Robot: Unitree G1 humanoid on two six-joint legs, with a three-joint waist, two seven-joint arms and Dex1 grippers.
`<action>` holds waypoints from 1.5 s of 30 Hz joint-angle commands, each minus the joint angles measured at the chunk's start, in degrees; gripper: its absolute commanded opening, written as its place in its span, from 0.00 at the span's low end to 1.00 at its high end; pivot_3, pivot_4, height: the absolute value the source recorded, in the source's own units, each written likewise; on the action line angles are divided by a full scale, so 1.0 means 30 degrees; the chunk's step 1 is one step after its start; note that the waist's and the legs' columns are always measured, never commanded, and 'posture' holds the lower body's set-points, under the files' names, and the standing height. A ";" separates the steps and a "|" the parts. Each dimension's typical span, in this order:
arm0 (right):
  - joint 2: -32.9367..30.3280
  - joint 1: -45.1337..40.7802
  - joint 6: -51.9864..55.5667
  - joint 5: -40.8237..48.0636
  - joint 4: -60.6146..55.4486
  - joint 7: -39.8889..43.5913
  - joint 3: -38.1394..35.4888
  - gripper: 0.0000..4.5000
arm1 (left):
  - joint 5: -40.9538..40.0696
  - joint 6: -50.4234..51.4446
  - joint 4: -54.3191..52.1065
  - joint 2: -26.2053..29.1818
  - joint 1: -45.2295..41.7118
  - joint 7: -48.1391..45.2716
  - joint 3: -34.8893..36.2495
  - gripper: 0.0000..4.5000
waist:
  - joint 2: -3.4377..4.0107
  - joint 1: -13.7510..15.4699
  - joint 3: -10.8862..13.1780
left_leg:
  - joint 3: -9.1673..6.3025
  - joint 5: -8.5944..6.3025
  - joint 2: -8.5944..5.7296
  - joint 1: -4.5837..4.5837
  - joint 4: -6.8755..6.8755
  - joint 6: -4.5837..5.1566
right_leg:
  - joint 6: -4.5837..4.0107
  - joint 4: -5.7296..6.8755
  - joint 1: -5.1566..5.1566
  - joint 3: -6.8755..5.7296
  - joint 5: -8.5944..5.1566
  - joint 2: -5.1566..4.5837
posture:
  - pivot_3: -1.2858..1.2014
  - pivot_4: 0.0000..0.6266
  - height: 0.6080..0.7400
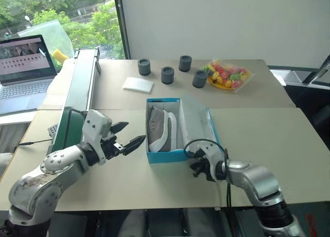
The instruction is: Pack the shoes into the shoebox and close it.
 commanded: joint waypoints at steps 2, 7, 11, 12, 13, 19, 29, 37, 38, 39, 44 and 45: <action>0.3104 0.0829 -0.3331 -0.1523 0.1593 -0.5126 -0.3316 0.00 | -0.0101 -0.0060 -0.0022 0.0353 -0.0615 -0.0442 0.0088 0.96 | 0.0000 0.0011 -0.0001 | 0.0002 -0.0002 0.0004 0.0136 0.0000 -0.0002 | 0.0093 -0.0031 0.0157 0.0000 -0.0063 -0.0011 | 0.52 0.24 1.00; 0.8143 0.0827 -0.7191 0.0989 0.2324 -0.7464 -0.8059 0.00 | -0.0177 0.0032 0.0259 0.0637 -0.0971 -0.0854 0.0007 0.96 | 0.0043 0.0100 0.0020 | -0.0030 0.0009 0.0047 0.0102 0.0001 0.0001 | 0.0079 -0.0045 0.0125 0.0002 -0.0072 -0.0017 | 0.52 0.24 1.00; 0.9508 0.0421 -0.8960 0.3615 0.3761 -0.7922 -1.0086 0.00 | -0.0174 0.0061 0.0364 0.0759 -0.1099 -0.1041 0.0007 0.96 | 0.0058 0.0081 0.0029 | -0.0036 -0.0007 0.0005 0.0061 -0.0032 0.0010 | 0.0023 -0.0061 0.0094 0.0007 -0.0007 -0.0046 | 0.52 0.24 1.00; 0.9891 0.0059 -0.9290 0.4871 0.4220 -0.7871 -1.0747 0.00 | -0.0177 0.0076 0.0404 0.0800 -0.1162 -0.1077 0.0020 0.96 | 0.0058 0.0065 0.0029 | -0.0038 -0.0026 0.0004 0.0060 -0.0052 0.0006 | 0.0007 -0.0062 0.0086 0.0007 -0.0012 -0.0042 | 0.52 0.24 1.00; 1.0304 -0.0381 -0.9486 0.6425 0.4702 -0.7767 -1.1436 0.00 | -0.0180 0.0090 0.0429 0.0842 -0.1200 -0.1112 0.0041 0.96 | 0.0065 0.0024 0.0033 | -0.0037 -0.0034 0.0002 0.0062 -0.0073 0.0009 | -0.0002 -0.0057 0.0082 0.0006 -0.0017 -0.0042 | 0.52 0.24 1.00; 1.0992 -0.2878 -1.0506 1.3439 0.5753 -0.6517 -1.3151 0.00 | -0.0211 0.0204 0.0414 0.0990 -0.1235 -0.1078 0.0201 0.96 | 0.0134 -0.0417 0.0074 | -0.0053 -0.0037 0.0015 0.0077 -0.0110 0.0011 | -0.0034 -0.0022 0.0064 0.0018 -0.0031 -0.0016 | 0.52 0.24 1.00; 0.5837 -0.4524 -0.9073 1.5579 0.2169 -0.0321 -0.7853 0.00 | -0.0378 0.0493 -0.0298 0.0758 -0.0773 -0.0600 0.0470 0.96 | 0.0209 -0.0538 0.0120 | -0.0037 -0.0037 0.0009 0.0061 -0.0123 0.0012 | -0.0035 -0.0003 0.0023 0.0011 -0.0050 -0.0001 | 0.52 0.24 1.00; 0.0178 -0.7223 -0.8985 1.0559 0.2617 0.3339 -0.1997 0.00 | -0.0618 0.0498 -0.0883 0.0518 -0.0273 0.0008 0.0617 0.96 | 0.0201 -0.0444 0.0123 | -0.0017 -0.0038 -0.0013 0.0033 -0.0114 0.0013 | -0.0012 -0.0023 0.0017 0.0002 -0.0063 -0.0037 | 0.52 0.24 1.00; 0.0195 -0.8223 -0.9500 0.9122 0.3638 0.3037 -0.1183 0.00 | -0.0652 0.0498 -0.0953 0.0499 -0.0202 0.0074 0.0660 0.96 | 0.0200 -0.0467 0.0122 | -0.0015 -0.0037 -0.0006 0.0042 -0.0114 0.0012 | -0.0014 -0.0023 0.0020 0.0009 -0.0062 -0.0020 | 0.52 0.24 1.00; 0.0423 -0.9129 -0.9936 0.8048 0.4682 0.2768 -0.0610 0.00 | -0.0690 0.0502 -0.1011 0.0472 -0.0141 0.0134 0.0699 0.96 | 0.0200 -0.0494 0.0122 | -0.0011 -0.0036 -0.0004 0.0055 -0.0113 0.0010 | -0.0014 -0.0020 0.0020 0.0016 -0.0062 -0.0017 | 0.52 0.24 1.00; 0.2082 -1.2359 -1.3340 0.2993 1.1136 0.1872 0.1660 0.00 | -0.0782 0.0457 -0.1219 0.0334 0.0042 0.0389 0.0672 0.96 | 0.0198 -0.0454 0.0121 | 0.0014 -0.0029 -0.0003 0.0038 -0.0115 -0.0001 | -0.0042 0.0006 -0.0015 0.0021 -0.0047 0.0001 | 0.52 0.24 1.00; 0.2260 -1.2745 -1.3939 0.2115 1.2268 0.1882 0.2072 0.00 | -0.0813 0.0461 -0.1252 0.0308 0.0037 0.0457 0.0652 0.96 | 0.0195 -0.0437 0.0119 | 0.0013 -0.0030 -0.0009 0.0017 -0.0115 -0.0001 | -0.0044 0.0007 -0.0034 0.0019 -0.0045 -0.0007 | 0.52 0.24 1.00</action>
